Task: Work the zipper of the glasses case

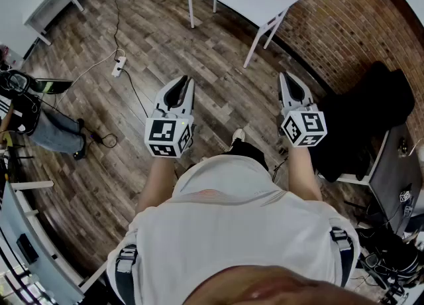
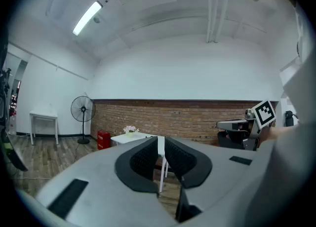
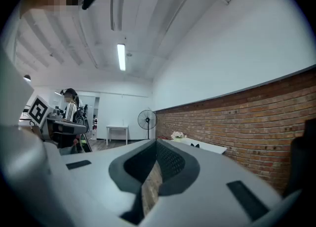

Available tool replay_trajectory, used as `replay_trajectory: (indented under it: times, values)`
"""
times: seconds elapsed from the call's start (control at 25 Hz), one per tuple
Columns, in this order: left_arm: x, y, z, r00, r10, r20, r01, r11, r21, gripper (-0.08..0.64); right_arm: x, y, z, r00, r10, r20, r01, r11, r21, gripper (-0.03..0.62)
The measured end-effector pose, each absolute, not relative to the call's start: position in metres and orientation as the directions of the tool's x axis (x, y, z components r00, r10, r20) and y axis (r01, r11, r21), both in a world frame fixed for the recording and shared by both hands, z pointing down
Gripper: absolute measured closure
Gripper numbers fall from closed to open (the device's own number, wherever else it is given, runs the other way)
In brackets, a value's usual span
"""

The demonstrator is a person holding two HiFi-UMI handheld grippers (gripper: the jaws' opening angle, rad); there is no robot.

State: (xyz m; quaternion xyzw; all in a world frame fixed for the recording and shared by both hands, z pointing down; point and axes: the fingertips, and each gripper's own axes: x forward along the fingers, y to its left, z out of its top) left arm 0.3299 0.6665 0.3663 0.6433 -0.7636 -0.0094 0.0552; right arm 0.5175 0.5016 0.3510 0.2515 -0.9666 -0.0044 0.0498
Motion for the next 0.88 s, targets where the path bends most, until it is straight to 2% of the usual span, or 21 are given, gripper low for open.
replay_trajectory:
  times: [0.88]
  values:
    - [0.323, 0.659, 0.377, -0.158, -0.983, 0.095, -0.98, 0.167, 0.104, 0.511, 0.507, 0.498, 0.369, -0.869, -0.481, 0.115, -0.482, 0.876, 0.027, 0.541]
